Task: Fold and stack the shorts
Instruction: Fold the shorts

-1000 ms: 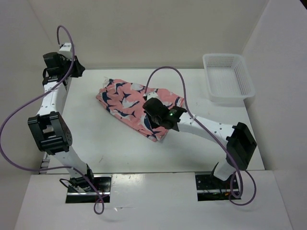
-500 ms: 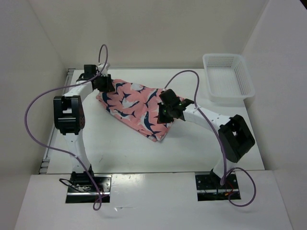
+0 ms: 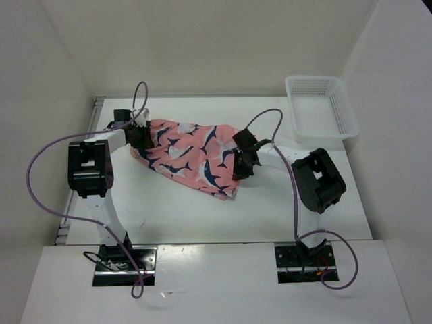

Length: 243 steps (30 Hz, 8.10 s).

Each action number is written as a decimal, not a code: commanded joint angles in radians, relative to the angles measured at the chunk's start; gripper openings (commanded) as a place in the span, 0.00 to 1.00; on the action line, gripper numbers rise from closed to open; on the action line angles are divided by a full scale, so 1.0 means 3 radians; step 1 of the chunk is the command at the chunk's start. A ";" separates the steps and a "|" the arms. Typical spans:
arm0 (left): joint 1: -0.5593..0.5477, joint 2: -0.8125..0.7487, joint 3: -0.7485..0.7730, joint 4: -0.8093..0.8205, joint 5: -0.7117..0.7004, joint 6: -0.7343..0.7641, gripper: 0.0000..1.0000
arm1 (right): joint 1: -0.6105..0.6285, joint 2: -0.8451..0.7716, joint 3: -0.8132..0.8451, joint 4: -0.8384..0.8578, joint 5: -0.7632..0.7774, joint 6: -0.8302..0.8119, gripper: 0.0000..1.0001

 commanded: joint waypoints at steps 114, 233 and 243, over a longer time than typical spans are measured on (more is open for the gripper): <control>-0.0338 -0.0731 0.1848 -0.1689 -0.0546 0.0016 0.00 | -0.0617 -0.0963 0.0523 -0.0282 -0.0069 -0.0515 0.98; 0.0721 -0.0102 0.2693 -0.1863 0.1403 0.0016 0.00 | 0.0620 0.0827 0.1525 -0.0058 0.0401 -0.0172 0.07; 0.0190 -0.0132 0.2610 -0.2001 0.0621 0.0016 0.00 | 0.0493 0.0332 0.1285 -0.0057 0.0529 -0.0136 0.10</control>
